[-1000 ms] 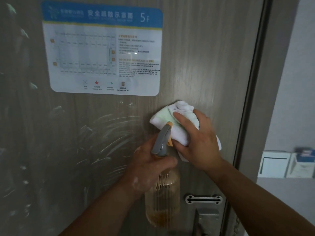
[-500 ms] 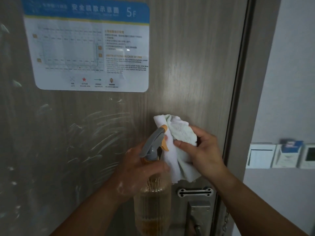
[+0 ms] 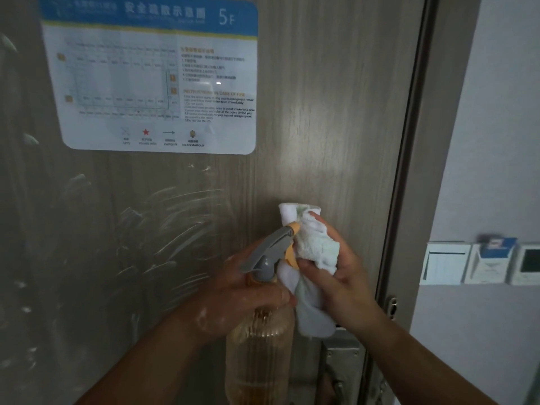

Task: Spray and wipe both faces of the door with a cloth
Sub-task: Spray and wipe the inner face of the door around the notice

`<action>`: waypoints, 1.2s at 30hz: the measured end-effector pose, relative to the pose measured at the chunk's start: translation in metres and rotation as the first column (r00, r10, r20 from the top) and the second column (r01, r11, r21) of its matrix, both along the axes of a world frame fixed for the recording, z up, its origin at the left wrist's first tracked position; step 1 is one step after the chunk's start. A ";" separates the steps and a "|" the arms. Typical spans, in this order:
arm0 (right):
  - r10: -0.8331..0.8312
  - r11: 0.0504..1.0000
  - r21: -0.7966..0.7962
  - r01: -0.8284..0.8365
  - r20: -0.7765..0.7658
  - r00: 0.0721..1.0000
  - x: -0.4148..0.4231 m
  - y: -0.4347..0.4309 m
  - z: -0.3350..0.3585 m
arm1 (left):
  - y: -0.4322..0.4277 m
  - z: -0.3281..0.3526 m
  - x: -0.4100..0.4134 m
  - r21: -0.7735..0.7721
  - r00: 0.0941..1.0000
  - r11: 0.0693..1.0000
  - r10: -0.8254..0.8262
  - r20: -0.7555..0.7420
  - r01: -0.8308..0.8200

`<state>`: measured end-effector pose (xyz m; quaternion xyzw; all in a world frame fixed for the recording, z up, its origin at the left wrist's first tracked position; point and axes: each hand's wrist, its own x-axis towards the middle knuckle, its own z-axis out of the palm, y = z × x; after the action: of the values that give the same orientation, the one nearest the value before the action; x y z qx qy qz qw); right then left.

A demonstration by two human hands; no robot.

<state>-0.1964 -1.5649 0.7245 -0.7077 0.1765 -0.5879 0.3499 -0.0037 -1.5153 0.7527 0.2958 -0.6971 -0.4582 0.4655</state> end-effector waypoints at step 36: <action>-0.911 0.272 -0.682 0.679 0.044 0.409 -0.001 -0.071 0.037 | -0.018 -0.051 0.035 -0.084 0.934 0.937 0.347 0.087 -0.340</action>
<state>-0.1975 -1.6363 0.7618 -0.6777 0.3754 -0.5632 -0.2873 0.0314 -1.5329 0.7019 0.4199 -0.6724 -0.3304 0.5123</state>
